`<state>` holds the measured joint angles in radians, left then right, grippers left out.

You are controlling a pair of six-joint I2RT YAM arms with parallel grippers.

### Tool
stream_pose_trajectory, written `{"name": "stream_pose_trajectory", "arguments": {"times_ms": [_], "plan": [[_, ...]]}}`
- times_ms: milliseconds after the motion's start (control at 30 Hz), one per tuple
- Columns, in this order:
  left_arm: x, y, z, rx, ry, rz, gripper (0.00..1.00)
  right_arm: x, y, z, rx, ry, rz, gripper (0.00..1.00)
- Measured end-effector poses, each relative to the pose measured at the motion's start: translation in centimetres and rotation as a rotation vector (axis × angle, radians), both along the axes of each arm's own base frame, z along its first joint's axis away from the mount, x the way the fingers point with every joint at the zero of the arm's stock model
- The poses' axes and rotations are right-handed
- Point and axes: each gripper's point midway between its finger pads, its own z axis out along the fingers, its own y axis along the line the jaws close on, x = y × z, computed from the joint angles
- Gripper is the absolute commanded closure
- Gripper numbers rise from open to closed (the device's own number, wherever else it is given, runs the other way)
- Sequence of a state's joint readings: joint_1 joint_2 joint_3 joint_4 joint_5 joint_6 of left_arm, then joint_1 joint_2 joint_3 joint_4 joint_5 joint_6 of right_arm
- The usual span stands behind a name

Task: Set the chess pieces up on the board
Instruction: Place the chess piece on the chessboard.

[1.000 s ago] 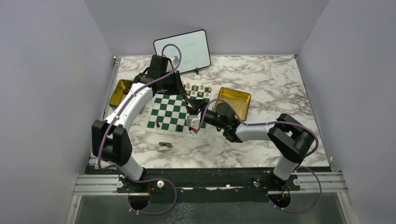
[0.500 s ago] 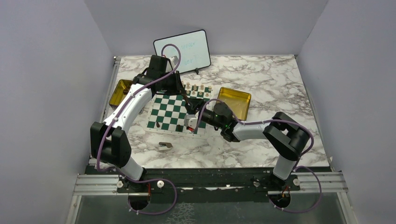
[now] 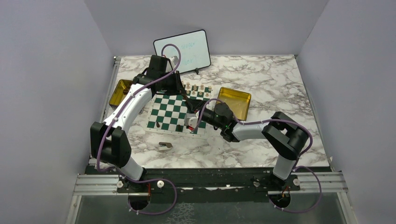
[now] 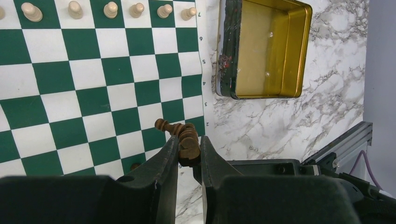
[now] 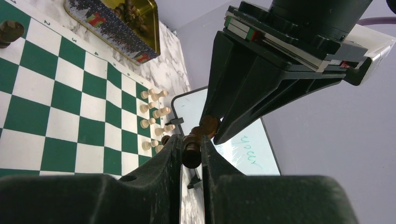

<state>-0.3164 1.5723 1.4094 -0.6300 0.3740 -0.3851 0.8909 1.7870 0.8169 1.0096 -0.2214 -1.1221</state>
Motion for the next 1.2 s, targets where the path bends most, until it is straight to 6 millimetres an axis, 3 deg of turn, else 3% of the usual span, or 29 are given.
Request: {"name": "stream_pose_trajectory", "arguments": {"times_ms": [400, 633, 733, 1000, 1200], "plan": [[0.1, 1.0, -1.0, 0.039, -0.021, 0.048, 0.82, -0.8, -0.6, 0.1, 0.057, 0.109, 0.005, 0.99], [1.1, 2.5, -1.8, 0.108, -0.060, 0.115, 0.82, -1.9, -2.8, 3.9, 0.199, 0.311, -0.049, 0.99], [1.2, 3.3, -2.1, 0.139, -0.074, 0.144, 0.82, -2.1, -4.1, 4.3, 0.253, 0.444, -0.104, 0.94], [0.7, 5.6, -0.4, 0.202, -0.167, 0.214, 0.82, -4.9, -7.9, 2.3, 0.390, 0.913, -0.271, 0.97], [0.8, 7.0, 0.3, 0.245, -0.222, 0.261, 0.82, -6.1, -9.5, -1.8, 0.407, 1.217, -0.487, 0.95]]}}
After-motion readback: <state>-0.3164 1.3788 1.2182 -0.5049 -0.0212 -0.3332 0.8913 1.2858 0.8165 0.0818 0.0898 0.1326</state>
